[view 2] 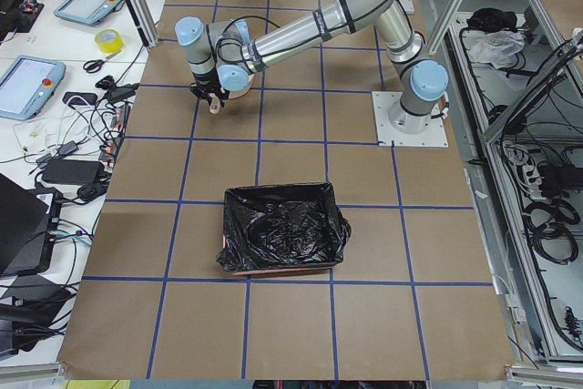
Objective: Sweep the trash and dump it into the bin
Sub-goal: 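Grasp the dustpan handle with the left gripper while the right gripper grasps the brush, then lift the white brush with the right gripper and carry it toward the trash items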
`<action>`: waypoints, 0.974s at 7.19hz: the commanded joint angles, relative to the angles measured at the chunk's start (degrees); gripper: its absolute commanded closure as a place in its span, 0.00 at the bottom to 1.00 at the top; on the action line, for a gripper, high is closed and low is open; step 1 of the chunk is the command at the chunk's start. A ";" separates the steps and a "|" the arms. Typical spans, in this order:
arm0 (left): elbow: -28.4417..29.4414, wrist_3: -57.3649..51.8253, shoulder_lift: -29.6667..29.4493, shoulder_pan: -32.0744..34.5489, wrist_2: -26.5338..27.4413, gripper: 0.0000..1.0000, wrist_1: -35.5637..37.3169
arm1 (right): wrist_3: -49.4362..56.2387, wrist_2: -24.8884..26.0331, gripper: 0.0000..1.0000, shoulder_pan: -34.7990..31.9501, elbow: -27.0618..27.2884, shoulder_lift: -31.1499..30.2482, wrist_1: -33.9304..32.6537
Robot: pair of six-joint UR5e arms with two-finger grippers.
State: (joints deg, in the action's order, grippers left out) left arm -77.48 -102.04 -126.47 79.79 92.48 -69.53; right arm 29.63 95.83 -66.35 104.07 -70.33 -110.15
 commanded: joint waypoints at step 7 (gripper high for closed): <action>0.31 2.19 -0.36 0.10 0.51 0.79 0.19 | -0.02 -0.29 0.51 -0.09 -0.01 0.37 -0.07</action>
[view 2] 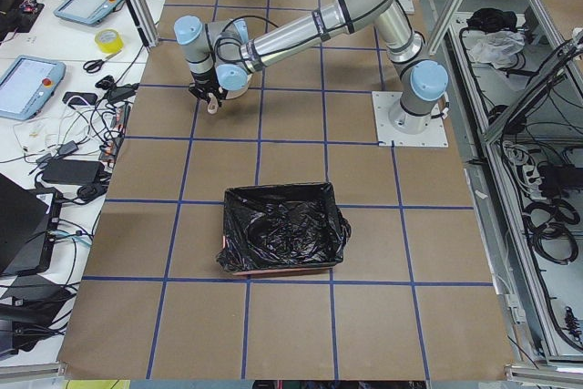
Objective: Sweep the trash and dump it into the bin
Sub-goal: 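Lift the white brush with the right gripper and carry it toward the trash items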
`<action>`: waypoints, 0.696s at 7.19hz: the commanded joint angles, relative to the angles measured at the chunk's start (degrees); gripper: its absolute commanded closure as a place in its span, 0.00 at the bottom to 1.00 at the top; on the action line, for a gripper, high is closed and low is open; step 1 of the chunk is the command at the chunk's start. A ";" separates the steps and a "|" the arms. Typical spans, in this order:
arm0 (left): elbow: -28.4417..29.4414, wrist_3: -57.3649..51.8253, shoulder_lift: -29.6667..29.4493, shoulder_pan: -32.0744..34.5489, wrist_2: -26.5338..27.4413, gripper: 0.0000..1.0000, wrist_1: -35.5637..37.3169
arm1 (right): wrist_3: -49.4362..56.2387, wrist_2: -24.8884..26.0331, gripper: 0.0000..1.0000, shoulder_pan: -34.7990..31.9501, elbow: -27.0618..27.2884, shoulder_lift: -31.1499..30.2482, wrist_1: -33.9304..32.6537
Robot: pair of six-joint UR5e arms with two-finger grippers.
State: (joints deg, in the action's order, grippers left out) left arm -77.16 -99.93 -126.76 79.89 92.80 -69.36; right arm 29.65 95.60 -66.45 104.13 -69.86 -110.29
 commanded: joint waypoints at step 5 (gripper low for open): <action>0.00 0.18 -0.24 0.09 0.19 0.79 0.28 | 0.49 -1.82 0.65 0.00 -0.07 -0.62 0.16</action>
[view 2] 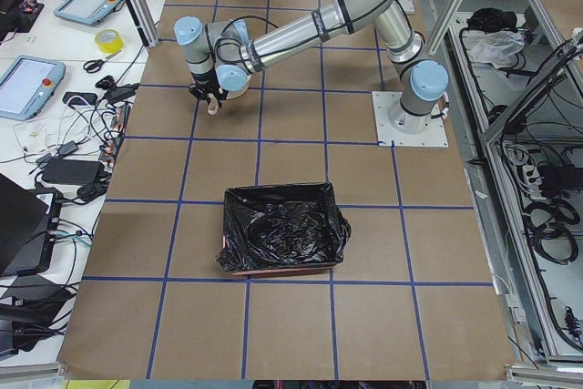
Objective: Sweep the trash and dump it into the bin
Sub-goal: 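Lift the white brush with the right gripper and carry it toward the trash items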
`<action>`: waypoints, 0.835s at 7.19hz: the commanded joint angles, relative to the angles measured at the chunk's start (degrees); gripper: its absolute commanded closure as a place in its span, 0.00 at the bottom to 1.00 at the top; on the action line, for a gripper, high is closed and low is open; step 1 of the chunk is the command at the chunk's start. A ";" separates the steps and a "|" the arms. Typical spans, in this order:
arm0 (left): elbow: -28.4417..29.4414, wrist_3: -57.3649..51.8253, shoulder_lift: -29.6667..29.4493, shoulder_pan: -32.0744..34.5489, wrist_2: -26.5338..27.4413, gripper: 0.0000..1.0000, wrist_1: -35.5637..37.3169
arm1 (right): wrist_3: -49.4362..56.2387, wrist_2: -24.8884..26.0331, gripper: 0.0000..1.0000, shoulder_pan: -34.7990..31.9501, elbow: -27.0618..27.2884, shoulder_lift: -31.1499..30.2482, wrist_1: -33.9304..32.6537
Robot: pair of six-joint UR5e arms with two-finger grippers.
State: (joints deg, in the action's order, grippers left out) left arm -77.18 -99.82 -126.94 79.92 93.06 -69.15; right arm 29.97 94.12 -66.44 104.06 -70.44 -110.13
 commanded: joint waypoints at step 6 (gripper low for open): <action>-0.08 0.07 -0.07 0.24 -0.51 0.79 0.07 | -6.55 -1.92 0.80 -5.59 -0.52 -2.15 0.18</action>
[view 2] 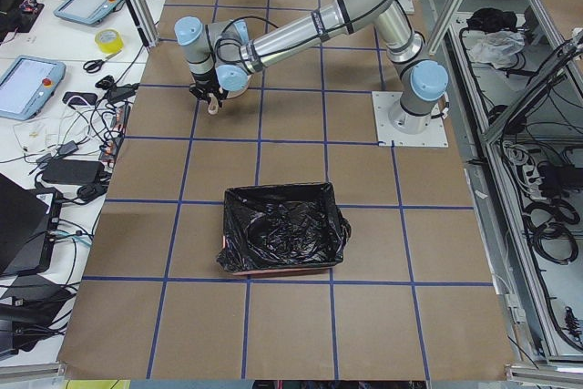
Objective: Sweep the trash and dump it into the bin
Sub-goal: 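Lift the white brush with the right gripper and carry it toward the trash items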
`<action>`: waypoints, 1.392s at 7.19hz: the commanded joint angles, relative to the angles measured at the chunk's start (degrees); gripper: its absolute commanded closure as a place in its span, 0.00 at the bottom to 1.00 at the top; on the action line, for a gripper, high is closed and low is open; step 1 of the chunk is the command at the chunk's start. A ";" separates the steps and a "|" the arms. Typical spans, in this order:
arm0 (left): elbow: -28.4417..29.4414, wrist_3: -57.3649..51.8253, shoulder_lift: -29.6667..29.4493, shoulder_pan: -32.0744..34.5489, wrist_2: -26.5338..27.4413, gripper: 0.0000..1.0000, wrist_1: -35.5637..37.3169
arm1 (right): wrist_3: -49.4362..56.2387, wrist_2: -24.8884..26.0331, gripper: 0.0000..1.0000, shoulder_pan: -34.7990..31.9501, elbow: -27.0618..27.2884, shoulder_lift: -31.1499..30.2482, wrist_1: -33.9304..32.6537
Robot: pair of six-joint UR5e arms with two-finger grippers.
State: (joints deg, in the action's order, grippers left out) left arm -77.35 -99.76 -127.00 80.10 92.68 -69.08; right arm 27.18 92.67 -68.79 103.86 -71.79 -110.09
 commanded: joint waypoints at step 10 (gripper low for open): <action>0.09 0.18 0.00 0.24 0.13 0.79 0.00 | -49.92 -0.99 0.81 -36.76 -16.76 11.49 6.64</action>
State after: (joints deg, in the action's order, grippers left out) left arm -77.25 -99.65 -127.00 80.27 92.63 -69.08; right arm -19.97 92.08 -103.84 87.87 -61.42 -103.77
